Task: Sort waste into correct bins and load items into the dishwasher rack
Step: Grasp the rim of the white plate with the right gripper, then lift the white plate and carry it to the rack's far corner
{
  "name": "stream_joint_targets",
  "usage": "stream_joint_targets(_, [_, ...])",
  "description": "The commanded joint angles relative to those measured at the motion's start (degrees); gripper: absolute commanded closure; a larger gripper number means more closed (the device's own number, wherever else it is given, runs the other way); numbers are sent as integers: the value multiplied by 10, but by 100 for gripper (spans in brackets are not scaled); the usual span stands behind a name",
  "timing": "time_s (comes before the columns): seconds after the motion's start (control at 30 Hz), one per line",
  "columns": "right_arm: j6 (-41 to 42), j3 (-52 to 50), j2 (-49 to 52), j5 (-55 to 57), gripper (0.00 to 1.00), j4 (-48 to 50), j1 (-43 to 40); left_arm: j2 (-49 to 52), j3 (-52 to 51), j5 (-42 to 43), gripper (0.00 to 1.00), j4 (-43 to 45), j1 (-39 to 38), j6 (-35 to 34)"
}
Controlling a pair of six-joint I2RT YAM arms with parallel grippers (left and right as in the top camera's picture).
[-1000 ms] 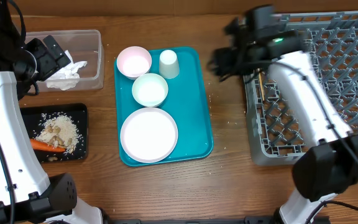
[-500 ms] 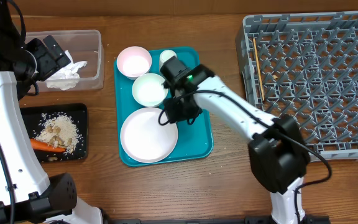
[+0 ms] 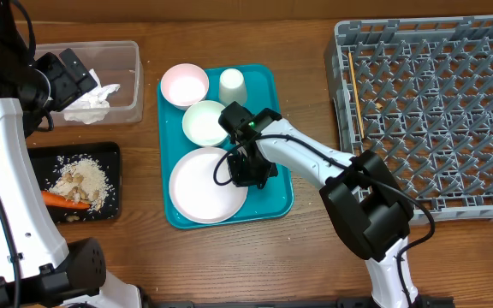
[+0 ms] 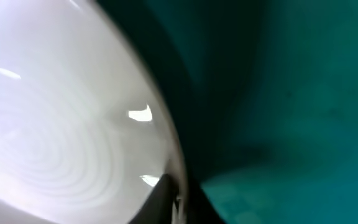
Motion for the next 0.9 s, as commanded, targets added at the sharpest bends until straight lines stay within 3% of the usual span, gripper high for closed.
stream_joint_targets(0.0, [8, -5, 5, 5, 96, 2, 0, 0, 0, -5, 0, -1, 2, -7])
stream_joint_targets(0.27, [-14, 60, -42, 14, 96, -118, -14, 0, 0, -5, 0, -1, 2, -7])
stream_joint_targets(0.43, [-30, 76, -143, 108, 96, -172, -53, 0, 0, -5, 0, -1, 2, -7])
stream_joint_targets(0.57, [-72, 76, -242, 111, 96, -195, -132, 0, 0, -5, 0, -1, 2, -7])
stream_joint_targets(0.7, [-74, 77, -310, 200, 96, -183, -226, 0, 0, -5, 0, -1, 2, -7])
stream_joint_targets(0.87, [-74, 77, -357, 342, 96, -79, -377, 0, 0, -5, 0, -1, 2, -7])
